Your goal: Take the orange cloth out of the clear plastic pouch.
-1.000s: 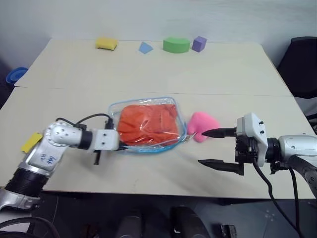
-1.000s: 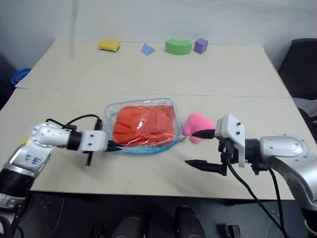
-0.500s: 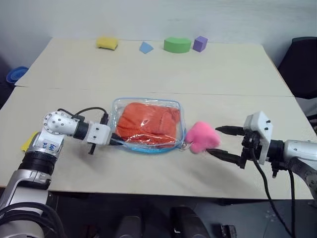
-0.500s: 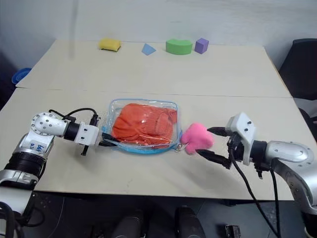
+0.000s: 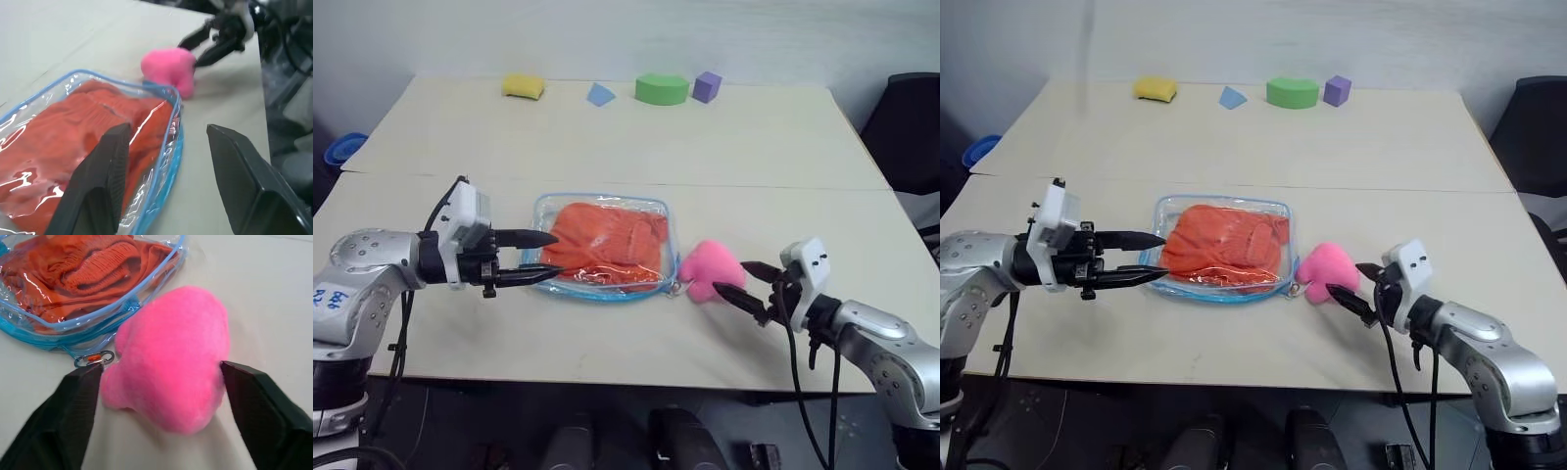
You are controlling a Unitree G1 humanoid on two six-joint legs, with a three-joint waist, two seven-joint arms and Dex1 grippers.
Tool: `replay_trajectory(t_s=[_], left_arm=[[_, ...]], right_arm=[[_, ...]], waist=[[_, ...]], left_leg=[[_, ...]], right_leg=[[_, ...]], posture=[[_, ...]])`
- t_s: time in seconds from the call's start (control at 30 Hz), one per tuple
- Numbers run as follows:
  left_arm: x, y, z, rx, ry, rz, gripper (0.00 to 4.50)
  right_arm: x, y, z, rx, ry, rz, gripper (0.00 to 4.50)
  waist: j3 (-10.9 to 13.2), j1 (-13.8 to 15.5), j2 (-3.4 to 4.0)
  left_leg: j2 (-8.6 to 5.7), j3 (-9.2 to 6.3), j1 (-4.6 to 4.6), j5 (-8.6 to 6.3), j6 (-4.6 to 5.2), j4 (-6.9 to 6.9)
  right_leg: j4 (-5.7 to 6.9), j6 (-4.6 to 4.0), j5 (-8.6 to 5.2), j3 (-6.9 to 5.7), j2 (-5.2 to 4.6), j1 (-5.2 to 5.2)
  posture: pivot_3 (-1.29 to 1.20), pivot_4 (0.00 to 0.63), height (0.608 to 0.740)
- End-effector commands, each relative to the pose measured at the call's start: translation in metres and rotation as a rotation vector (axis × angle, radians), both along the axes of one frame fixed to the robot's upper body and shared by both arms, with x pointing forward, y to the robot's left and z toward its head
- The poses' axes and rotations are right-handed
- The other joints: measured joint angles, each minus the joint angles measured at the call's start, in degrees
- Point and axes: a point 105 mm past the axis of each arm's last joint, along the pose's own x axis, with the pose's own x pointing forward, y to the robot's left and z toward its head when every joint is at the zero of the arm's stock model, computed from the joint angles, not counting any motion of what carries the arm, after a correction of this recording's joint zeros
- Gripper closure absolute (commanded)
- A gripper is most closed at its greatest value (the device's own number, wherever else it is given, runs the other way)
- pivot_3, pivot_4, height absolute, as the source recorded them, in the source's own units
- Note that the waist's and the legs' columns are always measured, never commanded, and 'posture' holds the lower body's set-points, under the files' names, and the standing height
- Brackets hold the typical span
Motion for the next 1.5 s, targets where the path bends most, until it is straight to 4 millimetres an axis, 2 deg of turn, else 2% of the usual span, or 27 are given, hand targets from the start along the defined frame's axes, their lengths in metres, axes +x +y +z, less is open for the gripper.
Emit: replay_trajectory(t_s=[0.03,0.27,0.4,0.47,0.63,0.77,0.9,1.03,1.17,1.27,1.43,1.5], left_arm=[[0.0,-0.002,0.011,-0.039,-0.037,0.05,1.88],[0.006,-0.002,0.011,-0.036,-0.047,0.076,1.88],[0.009,-0.005,0.008,-0.028,-0.046,0.07,1.88],[0.009,-0.009,0.005,-0.023,-0.041,0.052,1.88],[0.011,-0.02,-0.002,-0.009,-0.033,-0.001,1.88],[0.014,-0.026,-0.008,0.01,-0.034,-0.028,1.88],[0.016,-0.033,-0.015,0.026,-0.024,-0.06,1.88],[0.013,-0.044,-0.029,0.091,-0.018,-0.128,1.88],[0.01,-0.064,-0.044,0.188,-0.028,-0.265,1.88],[0.013,-0.08,-0.056,0.242,-0.041,-0.338,1.88],[0.02,-0.091,-0.084,0.415,-0.088,-0.447,1.88],[0.023,-0.093,-0.091,0.455,-0.115,-0.466,1.88]], right_arm=[[-0.002,0.004,0.004,0.007,-0.031,0.037,1.99],[-0.036,0.013,0.025,-0.023,-0.106,0.192,4.42],[-0.047,0.027,0.046,-0.044,-0.207,0.263,4.42],[-0.052,0.039,0.047,-0.121,-0.244,0.341,4.42],[-0.062,0.073,0.036,-0.281,-0.322,0.619,4.42],[-0.053,0.094,0.02,-0.37,-0.377,0.767,4.42],[-0.044,0.104,-0.002,-0.463,-0.399,0.878,4.42],[-0.042,0.106,-0.018,-0.537,-0.421,0.953,3.43],[-0.044,0.104,-0.009,-0.556,-0.485,0.954,2.04],[-0.045,0.103,-0.002,-0.555,-0.516,0.938,1.18],[-0.047,0.101,0.004,-0.597,-0.531,0.922,1.18],[-0.047,0.098,0.013,-0.623,-0.568,0.901,1.18]], waist=[[0.0,0.05,0.0],[0.0,0.02,0.0],[0.0,-0.1,0.0],[0.0,-0.06,0.0],[0.0,-0.1,0.0],[0.0,-0.13,0.0],[0.0,-0.1,0.0],[0.0,-0.05,-0.01],[0.0,0.0,-0.01],[0.0,0.06,-0.01],[0.0,-0.12,-0.01],[0.0,-0.07,-0.01]], left_leg=[[0.0,0.0,0.0,0.0,0.0,0.0],[-0.01,0.0,0.0,0.0,-0.01,-0.04],[-0.01,0.01,0.06,0.0,0.0,-0.04],[-0.01,0.01,0.08,0.0,0.0,-0.04],[-0.01,0.0,0.11,0.0,-0.01,-0.04],[-0.01,0.02,0.14,0.04,-0.08,-0.04],[-0.01,0.04,0.12,0.08,-0.16,-0.04],[-0.01,0.04,0.12,0.09,-0.17,-0.03],[-0.01,0.03,0.12,0.1,-0.19,-0.03],[-0.01,0.04,0.12,0.1,-0.2,-0.01],[-0.01,0.07,0.12,0.1,-0.2,0.0],[0.01,0.07,0.13,0.11,-0.21,0.0]], right_leg=[[-0.01,0.0,0.0,0.0,0.0,0.0],[-0.06,0.0,0.0,0.01,0.04,-0.01],[-0.14,0.0,0.0,0.04,0.06,0.0],[-0.15,0.0,0.0,0.03,0.06,0.01],[-0.23,0.0,0.0,0.02,0.08,0.05],[-0.2,0.0,0.0,0.04,0.1,0.05],[-0.27,-0.01,0.0,0.04,0.09,0.04],[-0.27,0.0,0.0,0.03,0.07,0.05],[-0.26,-0.01,0.0,0.03,0.08,0.05],[-0.25,0.0,0.0,0.03,0.08,0.06],[-0.18,-0.01,0.0,0.06,0.15,0.04],[-0.18,-0.01,0.0,0.09,0.17,0.02]], posture=[[0.0,0.15,0.74],[0.0,0.15,0.74],[0.0,0.15,0.74],[0.0,0.15,0.74],[0.0,0.15,0.74],[0.0,0.15,0.74],[0.0,0.15,0.74],[0.0,0.15,0.74],[0.0,0.15,0.74],[0.0,0.15,0.74],[0.0,0.15,0.74],[0.0,0.15,0.74]])
